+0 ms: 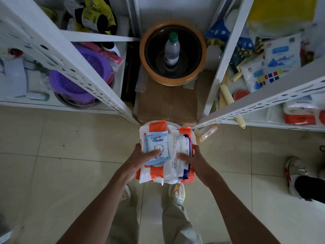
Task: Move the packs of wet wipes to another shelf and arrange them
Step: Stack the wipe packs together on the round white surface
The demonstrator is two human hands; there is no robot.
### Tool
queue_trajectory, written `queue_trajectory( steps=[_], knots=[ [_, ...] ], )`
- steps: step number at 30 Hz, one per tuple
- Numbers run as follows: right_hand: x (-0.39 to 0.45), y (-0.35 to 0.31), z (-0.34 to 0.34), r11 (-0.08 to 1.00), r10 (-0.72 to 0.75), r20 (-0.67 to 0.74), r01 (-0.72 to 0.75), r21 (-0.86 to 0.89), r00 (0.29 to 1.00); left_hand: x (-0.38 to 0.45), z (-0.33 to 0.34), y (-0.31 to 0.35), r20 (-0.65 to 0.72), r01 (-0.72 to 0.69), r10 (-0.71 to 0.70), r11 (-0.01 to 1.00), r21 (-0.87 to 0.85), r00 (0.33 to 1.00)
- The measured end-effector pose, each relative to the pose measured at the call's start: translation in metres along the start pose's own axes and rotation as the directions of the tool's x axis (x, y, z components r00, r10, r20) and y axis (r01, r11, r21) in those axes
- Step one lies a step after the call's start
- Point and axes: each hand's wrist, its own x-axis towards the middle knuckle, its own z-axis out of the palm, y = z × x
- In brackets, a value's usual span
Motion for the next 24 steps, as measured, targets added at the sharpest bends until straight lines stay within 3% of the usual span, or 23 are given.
queue_trajectory(
  steps=[6, 10, 15, 18, 19, 24],
  knots=[
    [-0.004, 0.012, 0.006, 0.997, -0.081, -0.09, 0.081, -0.007, 0.993, 0.0, 0.006, 0.0, -0.062, -0.062, 0.066, 0.995, 0.076, 0.996],
    [-0.012, 0.017, 0.012, 0.946, -0.264, -0.195, 0.214, -0.245, 0.945, -0.004, 0.009, -0.008, -0.225, -0.148, 0.198, 0.964, 0.222, 0.954],
    [-0.031, 0.019, 0.031, 0.874, -0.369, -0.463, 0.132, -0.468, 0.806, -0.019, 0.021, -0.012, -0.477, -0.104, 0.301, 0.913, 0.396, 0.826],
    [-0.033, 0.009, 0.036, 0.933, -0.25, -0.443, 0.091, -0.349, 0.861, -0.035, 0.035, -0.002, -0.555, -0.049, 0.471, 0.791, 0.61, 0.685],
    [-0.032, 0.007, 0.036, 0.944, -0.212, -0.437, 0.067, -0.324, 0.874, -0.037, 0.039, -0.001, -0.562, -0.031, 0.489, 0.772, 0.635, 0.667],
    [-0.025, 0.0, 0.035, 0.965, -0.115, -0.381, 0.013, -0.26, 0.917, -0.036, 0.058, 0.018, -0.556, 0.063, 0.227, 0.889, 0.454, 0.8]
  ],
)
